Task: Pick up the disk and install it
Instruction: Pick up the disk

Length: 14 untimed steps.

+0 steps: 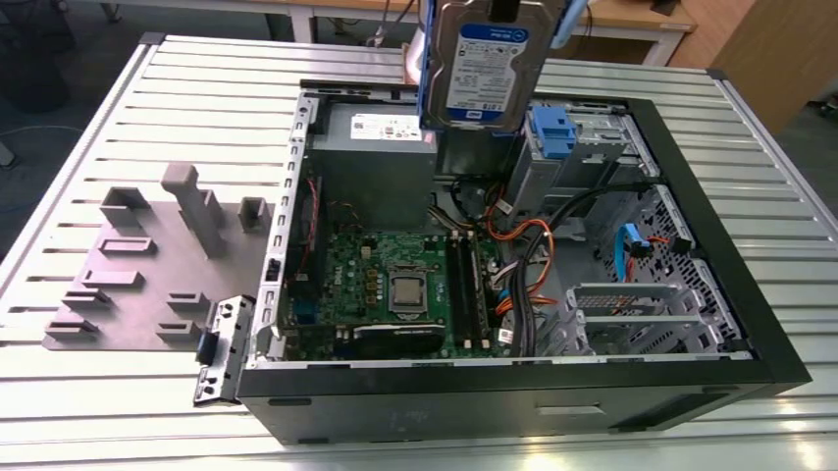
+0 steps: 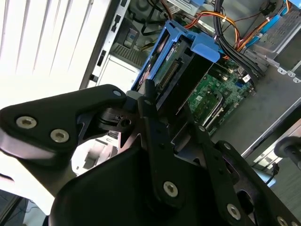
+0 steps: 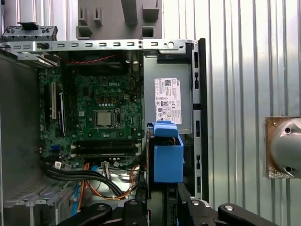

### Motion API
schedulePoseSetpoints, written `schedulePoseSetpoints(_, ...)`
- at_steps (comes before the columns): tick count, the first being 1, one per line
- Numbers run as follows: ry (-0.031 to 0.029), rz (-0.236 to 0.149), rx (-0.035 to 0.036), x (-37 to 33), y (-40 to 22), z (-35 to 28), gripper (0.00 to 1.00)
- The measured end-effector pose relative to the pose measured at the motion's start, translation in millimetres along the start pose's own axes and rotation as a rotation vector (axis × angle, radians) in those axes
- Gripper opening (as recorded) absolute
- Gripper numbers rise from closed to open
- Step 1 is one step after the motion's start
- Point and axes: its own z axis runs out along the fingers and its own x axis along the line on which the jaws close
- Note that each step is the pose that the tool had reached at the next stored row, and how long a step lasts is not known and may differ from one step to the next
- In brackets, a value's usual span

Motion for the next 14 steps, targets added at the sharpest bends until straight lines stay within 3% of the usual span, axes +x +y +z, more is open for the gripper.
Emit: schedulePoseSetpoints(14,0.0,0.0,0.0,18.5,-0.8,-0.7,0.35)
